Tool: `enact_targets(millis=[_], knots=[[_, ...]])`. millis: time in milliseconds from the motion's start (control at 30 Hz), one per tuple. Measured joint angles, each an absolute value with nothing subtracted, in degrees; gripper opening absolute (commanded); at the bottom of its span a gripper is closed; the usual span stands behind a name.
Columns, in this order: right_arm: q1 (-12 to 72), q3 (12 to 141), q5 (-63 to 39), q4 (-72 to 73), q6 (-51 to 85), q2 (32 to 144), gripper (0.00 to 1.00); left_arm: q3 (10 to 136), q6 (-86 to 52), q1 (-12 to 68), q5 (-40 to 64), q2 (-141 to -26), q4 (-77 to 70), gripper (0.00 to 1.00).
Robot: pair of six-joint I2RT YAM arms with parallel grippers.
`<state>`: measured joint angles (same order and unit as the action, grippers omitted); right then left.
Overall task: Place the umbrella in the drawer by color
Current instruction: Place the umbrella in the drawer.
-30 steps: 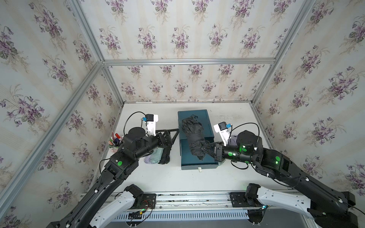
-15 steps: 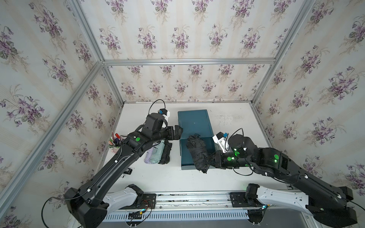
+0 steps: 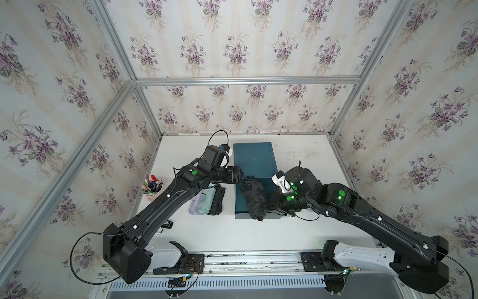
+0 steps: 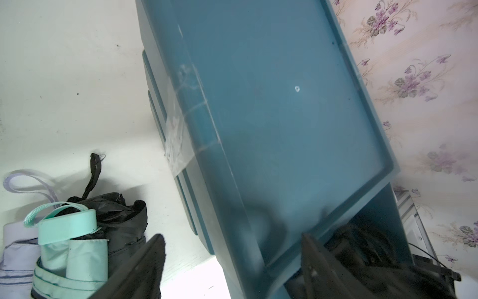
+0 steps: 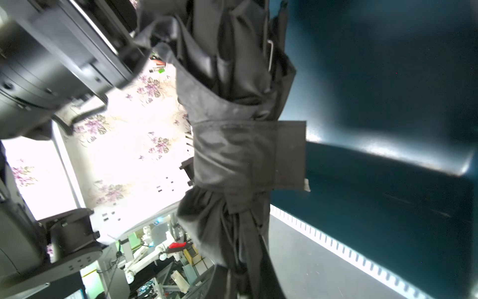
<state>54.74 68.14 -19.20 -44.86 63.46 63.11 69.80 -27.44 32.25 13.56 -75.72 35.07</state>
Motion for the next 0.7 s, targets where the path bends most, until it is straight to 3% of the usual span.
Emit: enact_targets(millis=[700], knots=[[51.57, 64.95, -25.02, -36.91, 67.35, 67.75, 0.00, 67.59, -27.42, 33.01, 14.11, -74.83, 33.78, 0.77]])
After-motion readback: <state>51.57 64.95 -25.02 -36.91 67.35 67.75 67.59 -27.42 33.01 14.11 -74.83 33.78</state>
